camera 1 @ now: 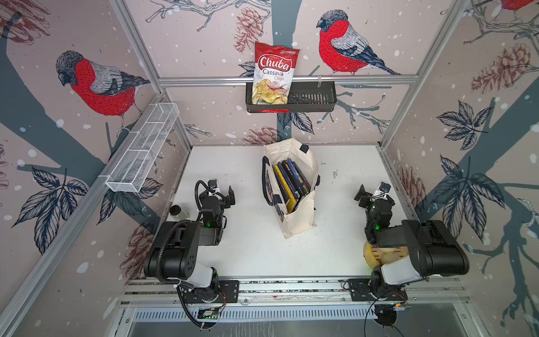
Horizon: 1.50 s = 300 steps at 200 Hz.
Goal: Take out the books from the canvas bag
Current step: Adjust the canvas bag at the center of the board.
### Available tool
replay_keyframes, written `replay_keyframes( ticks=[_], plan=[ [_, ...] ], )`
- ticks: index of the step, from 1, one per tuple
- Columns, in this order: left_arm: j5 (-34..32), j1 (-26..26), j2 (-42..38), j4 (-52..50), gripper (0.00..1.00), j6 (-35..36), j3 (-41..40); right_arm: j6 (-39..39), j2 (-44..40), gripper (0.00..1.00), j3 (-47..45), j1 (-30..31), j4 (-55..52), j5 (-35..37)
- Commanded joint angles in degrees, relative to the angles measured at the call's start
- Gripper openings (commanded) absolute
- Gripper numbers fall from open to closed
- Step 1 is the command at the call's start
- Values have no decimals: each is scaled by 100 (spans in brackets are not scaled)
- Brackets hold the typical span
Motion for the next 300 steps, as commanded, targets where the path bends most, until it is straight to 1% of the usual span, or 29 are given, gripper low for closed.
replay_keyframes(
  ticks=[1, 177, 187, 198, 211, 230, 242, 248, 255, 265, 274, 283, 292, 300],
  plan=[
    [44, 6, -15, 141, 99, 16, -1, -25, -10, 99, 23, 6, 158, 8],
    [53, 19, -30, 154, 99, 14, -8, -20, -19, 100, 7, 7, 180, 8],
    [83, 20, -66, 154, 99, 15, -2, -20, -49, 100, -1, 41, 199, 127],
    [253, 19, -243, -170, 99, 88, 88, -8, -168, 100, 39, 134, 45, 476],
    [357, 9, -469, -609, 99, 130, 243, -54, -508, 100, 105, 292, -291, 870],
    [178, -3, -752, -1333, 99, -76, 468, -132, -1137, 100, 237, 421, -996, 1022],
    [142, -36, -906, -1729, 99, -183, 601, 87, -1409, 100, 247, 446, -1276, 1270],
    [106, -79, -996, -1874, 99, -198, 650, 199, -1696, 100, 279, 453, -1490, 1325],
    [-115, -182, -1117, -2084, 99, -265, 723, 303, -1895, 100, 369, 448, -1844, 1265],
    [-474, -323, -1329, -2327, 99, -533, 824, 424, -2161, 99, 553, 493, -2349, 1189],
    [-448, -354, -1535, -2555, 99, -730, 897, 579, -2381, 100, 681, 501, -2680, 1063],
    [-447, -380, -1742, -2807, 99, -952, 996, 723, -2575, 100, 759, 461, -2786, 687],
    [-599, -384, -1937, -3133, 99, -1367, 1137, 1072, -2788, 100, 856, 382, -2985, 356],
    [-684, -372, -2085, -3501, 99, -1727, 1327, 1659, -3048, 100, 922, 282, -3228, 90]
  ],
)
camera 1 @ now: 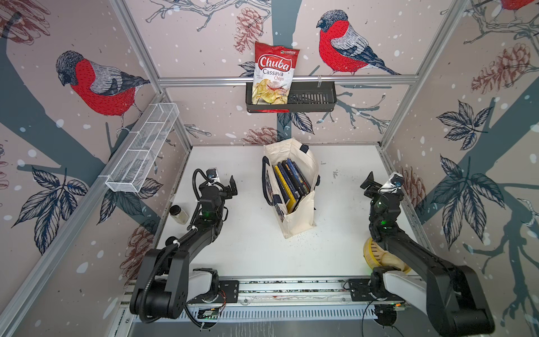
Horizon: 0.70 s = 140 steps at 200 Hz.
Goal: Take out the books from the canvas bag
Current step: Adjust the canvas bag at the center of the board.
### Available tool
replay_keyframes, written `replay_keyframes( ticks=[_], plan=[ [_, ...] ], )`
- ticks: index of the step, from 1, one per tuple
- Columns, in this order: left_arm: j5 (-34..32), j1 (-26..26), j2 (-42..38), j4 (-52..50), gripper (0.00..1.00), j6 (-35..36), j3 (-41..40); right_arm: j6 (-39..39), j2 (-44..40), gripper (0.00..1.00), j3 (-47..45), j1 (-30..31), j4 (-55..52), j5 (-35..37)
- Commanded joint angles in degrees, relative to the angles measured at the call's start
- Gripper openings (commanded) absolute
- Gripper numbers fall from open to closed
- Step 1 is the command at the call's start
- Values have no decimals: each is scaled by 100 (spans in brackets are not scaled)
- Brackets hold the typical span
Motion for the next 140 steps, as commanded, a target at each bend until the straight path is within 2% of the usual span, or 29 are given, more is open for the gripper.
replay_keyframes(
  ticks=[1, 22, 27, 44, 64, 83, 122, 140],
  plan=[
    [-444, -9, -384, -1089, 99, -1110, 383, 1204, -473, 100, 180, -174, -916, -722],
    [20, 24, -696, -2174, 98, -1675, 1042, 3163, -1148, 100, -50, -303, -1242, -793],
    [190, 28, -727, -2384, 98, -1704, 1193, 3360, -1255, 100, -147, -323, -1142, -961],
    [736, 37, -805, -2848, 98, -1889, 1570, 2891, -1277, 100, -300, -256, -450, -1722],
    [918, 29, -800, -3437, 98, -1884, 1962, 2656, -1009, 100, 27, 8, -847, -1643],
    [1365, 22, -735, -3517, 98, -1655, 2166, 2440, -697, 100, 322, 316, -1087, -1635],
    [1643, -209, -121, -4441, 98, -1399, 3061, 1855, -403, 100, 818, 1525, -1797, -562],
    [1569, -423, 268, -5070, 98, -1163, 3821, 1702, -368, 99, 980, 1900, -2119, -277]
  ],
)
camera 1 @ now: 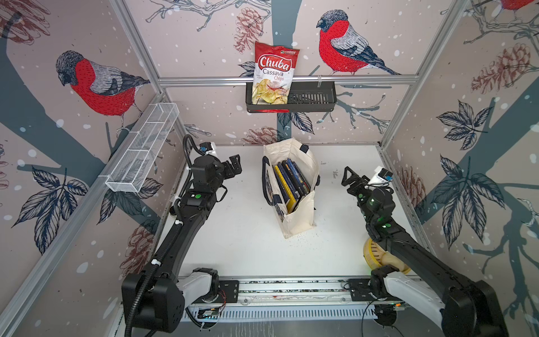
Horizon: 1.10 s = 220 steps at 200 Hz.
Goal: Take out the books from the canvas bag
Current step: Adjust the canvas bag at the center of the board.
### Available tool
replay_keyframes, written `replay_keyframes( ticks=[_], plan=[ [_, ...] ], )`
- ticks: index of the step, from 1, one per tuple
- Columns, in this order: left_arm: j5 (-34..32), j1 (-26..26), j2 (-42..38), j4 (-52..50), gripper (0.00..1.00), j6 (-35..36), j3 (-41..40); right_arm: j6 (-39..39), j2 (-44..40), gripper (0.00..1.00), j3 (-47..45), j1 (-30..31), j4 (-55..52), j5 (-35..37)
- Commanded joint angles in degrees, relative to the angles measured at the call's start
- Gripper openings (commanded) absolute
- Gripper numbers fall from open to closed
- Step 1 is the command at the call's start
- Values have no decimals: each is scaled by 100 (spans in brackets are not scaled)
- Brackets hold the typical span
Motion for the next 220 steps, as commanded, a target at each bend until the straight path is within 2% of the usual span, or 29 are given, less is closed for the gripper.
replay_keyframes(
  ticks=[1, 48, 104, 137, 174, 220],
  plan=[
    [126, -209, 358, -994, 98, 289, 664, -384, 29, 100, 205, 385, -567, 637],
    [282, -497, 1036, -1927, 98, 665, 2101, -215, -270, 99, 412, 890, -1156, 518],
    [-129, -1273, 2117, -2932, 98, 1388, 3515, -38, -491, 99, 600, 1894, -1854, 1266],
    [34, -1386, 2649, -3195, 98, 1477, 4174, 111, -612, 100, 600, 2277, -2078, 1531],
    [-4, -1657, 3443, -3770, 98, 1666, 5405, 150, -782, 100, 598, 2687, -2224, 1898],
    [-137, -1724, 4104, -4091, 98, 1762, 5957, 298, -881, 100, 647, 3027, -2430, 2036]
  ],
)
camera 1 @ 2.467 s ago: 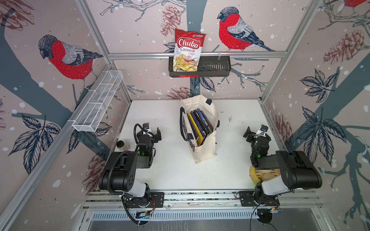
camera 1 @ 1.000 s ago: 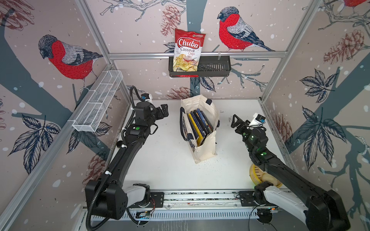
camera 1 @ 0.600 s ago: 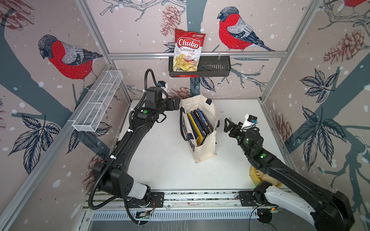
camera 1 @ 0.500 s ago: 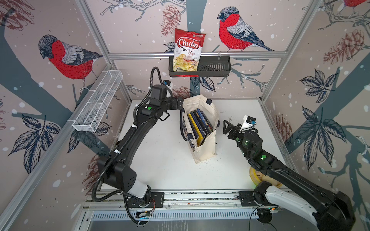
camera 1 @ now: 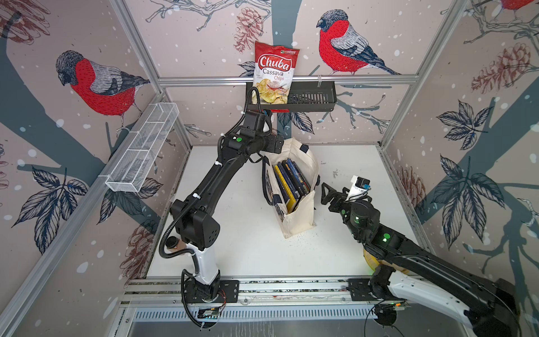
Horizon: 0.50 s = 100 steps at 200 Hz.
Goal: Take out the books from the canvas bag
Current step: Adjust the canvas bag at the center of the board.
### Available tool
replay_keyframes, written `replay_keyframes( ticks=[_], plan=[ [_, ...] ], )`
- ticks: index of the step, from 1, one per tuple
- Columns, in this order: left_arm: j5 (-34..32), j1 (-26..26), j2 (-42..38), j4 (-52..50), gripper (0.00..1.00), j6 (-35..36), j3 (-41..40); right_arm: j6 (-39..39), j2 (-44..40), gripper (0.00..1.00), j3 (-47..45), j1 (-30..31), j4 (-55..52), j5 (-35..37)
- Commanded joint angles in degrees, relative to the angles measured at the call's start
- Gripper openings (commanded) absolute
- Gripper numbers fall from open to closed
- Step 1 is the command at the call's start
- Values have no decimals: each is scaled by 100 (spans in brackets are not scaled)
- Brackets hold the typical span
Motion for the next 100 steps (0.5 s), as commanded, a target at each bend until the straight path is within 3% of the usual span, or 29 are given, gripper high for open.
replay_keyframes(
  ticks=[1, 100],
  plan=[
    [-84, -32, 192, -412, 98, 136, 174, 157, -26, 99, 78, 157, -150, 250],
    [-234, -84, 1064, -688, 95, 241, 846, 683, 150, 100, 299, 930, -431, 395]
  ],
)
